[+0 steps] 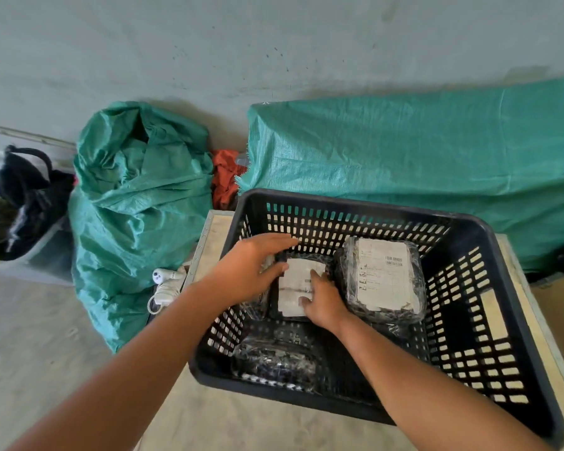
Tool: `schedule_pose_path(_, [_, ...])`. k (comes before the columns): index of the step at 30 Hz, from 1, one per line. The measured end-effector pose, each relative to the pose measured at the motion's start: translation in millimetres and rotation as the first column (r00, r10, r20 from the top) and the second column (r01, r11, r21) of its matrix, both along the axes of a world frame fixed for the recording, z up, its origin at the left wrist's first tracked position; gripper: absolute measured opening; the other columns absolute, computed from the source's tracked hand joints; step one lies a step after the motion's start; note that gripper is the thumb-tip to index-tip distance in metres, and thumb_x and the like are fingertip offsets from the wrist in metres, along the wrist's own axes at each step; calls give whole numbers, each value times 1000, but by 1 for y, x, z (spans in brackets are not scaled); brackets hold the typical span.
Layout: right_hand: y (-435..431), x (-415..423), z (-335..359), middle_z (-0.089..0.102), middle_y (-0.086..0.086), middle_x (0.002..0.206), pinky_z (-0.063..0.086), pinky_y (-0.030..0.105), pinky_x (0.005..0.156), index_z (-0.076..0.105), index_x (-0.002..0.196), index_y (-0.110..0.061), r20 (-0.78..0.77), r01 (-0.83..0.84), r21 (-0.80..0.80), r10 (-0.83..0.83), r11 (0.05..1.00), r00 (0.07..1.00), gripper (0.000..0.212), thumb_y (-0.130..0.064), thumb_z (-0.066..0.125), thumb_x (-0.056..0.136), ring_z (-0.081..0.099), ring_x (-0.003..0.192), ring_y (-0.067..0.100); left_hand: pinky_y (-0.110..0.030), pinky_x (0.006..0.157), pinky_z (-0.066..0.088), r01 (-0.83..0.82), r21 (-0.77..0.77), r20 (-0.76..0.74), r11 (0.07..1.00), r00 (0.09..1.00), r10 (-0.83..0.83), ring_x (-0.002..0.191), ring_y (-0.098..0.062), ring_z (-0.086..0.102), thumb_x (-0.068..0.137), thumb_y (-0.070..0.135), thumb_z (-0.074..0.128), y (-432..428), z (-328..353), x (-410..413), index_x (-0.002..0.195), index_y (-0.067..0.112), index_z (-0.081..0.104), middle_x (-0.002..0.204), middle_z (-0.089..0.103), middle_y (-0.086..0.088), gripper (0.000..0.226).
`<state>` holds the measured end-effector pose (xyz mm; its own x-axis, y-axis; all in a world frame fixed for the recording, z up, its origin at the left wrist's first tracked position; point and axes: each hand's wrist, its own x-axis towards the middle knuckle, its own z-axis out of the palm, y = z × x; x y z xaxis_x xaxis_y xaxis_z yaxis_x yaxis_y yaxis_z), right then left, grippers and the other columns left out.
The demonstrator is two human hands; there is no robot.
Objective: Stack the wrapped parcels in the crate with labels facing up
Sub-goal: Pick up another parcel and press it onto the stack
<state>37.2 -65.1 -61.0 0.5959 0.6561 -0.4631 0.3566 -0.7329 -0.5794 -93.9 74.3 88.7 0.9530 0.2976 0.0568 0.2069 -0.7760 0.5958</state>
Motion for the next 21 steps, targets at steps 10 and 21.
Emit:
schedule_pose_path(10, [48,-34,41,40,0,160,37,26,105,33,157,-33,-127,-19,304,60,952,990,72,-43,68,95,42,143,24,-34,98,52,-432,-168,-8,886,900,437,111,-21,68,93,24,68,34,-29,-39,145,35,52,135,65,-4,56])
schedule_pose_path(21, [39,-52,24,61,-22,117,57,13,82,40,138,-52,-161,43,372,19,927,987,67,-57,77,82,64,96,-10,3,55,39,-463,-375,22,803,861,507,63,19,60,92,36,68,33,-44,-45,138,50,55,112,63,23,50])
